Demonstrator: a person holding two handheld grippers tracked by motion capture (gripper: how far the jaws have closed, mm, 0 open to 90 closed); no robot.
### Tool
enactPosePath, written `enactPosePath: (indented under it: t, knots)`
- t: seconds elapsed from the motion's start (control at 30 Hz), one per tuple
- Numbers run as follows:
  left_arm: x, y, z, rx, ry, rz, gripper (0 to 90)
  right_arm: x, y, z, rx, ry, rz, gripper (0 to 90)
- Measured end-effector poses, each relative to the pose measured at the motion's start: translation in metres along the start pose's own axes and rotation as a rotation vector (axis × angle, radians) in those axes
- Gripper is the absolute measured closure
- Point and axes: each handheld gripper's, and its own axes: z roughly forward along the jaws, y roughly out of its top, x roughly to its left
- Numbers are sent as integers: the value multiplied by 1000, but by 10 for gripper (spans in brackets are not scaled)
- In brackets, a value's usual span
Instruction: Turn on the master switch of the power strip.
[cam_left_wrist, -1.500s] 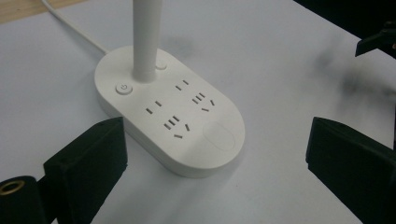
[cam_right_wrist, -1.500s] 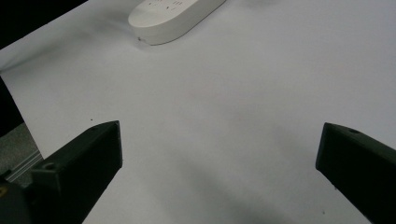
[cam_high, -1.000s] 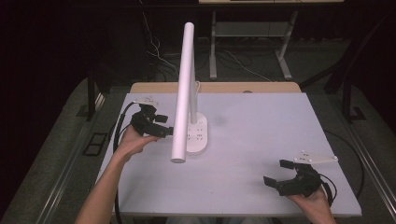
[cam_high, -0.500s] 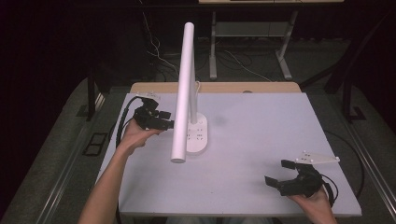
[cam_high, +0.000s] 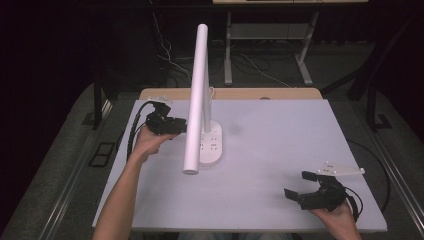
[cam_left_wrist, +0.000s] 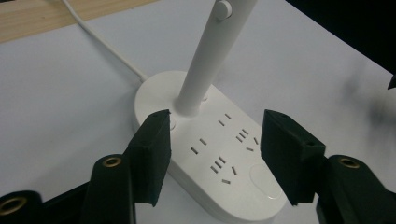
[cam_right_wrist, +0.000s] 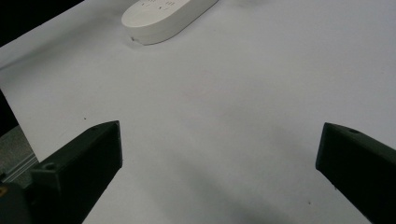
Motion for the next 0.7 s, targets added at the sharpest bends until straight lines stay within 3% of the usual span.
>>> enactPosePath:
  t: [0.33,0.7]
  knots:
    - [8,-2,14,-11,23,-34,548,-1,0,0,0,-3,-3,0]
    - [17,-5,32,-10,57,-75,834,-1,-1,0,1,-9,-3,0]
